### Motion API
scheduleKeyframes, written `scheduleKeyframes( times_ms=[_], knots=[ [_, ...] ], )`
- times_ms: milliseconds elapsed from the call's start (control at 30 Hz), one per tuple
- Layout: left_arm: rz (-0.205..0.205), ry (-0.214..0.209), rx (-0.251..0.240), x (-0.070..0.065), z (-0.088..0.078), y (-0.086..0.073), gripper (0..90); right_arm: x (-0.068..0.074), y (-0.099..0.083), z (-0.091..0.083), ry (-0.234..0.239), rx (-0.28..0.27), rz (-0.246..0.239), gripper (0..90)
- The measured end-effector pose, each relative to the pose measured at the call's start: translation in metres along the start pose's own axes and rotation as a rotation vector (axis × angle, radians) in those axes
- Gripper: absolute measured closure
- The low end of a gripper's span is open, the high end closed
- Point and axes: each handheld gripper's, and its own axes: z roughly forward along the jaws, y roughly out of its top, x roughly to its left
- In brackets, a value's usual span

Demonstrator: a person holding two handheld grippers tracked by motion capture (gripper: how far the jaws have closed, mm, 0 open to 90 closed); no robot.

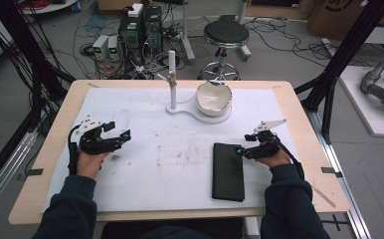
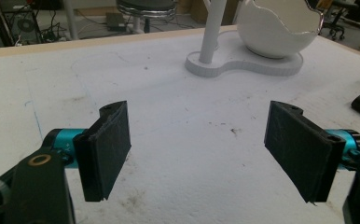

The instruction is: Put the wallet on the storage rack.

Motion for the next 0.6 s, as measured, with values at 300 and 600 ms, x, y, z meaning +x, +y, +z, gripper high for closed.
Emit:
scheduleKeyframes(
  times_ms=[300,600],
  knots=[
    [0.025,-0.025,0.004,-0.013,0.01,0.003,22.8,0.003,-0.01,-0.007,0.008,0.036,0.015,24.7],
    [0.015,-0.021,0.019,-0.012,0.015,0.002,23.0,0.028,-0.006,0.002,0.046,0.126,-0.022,20.3]
  ],
)
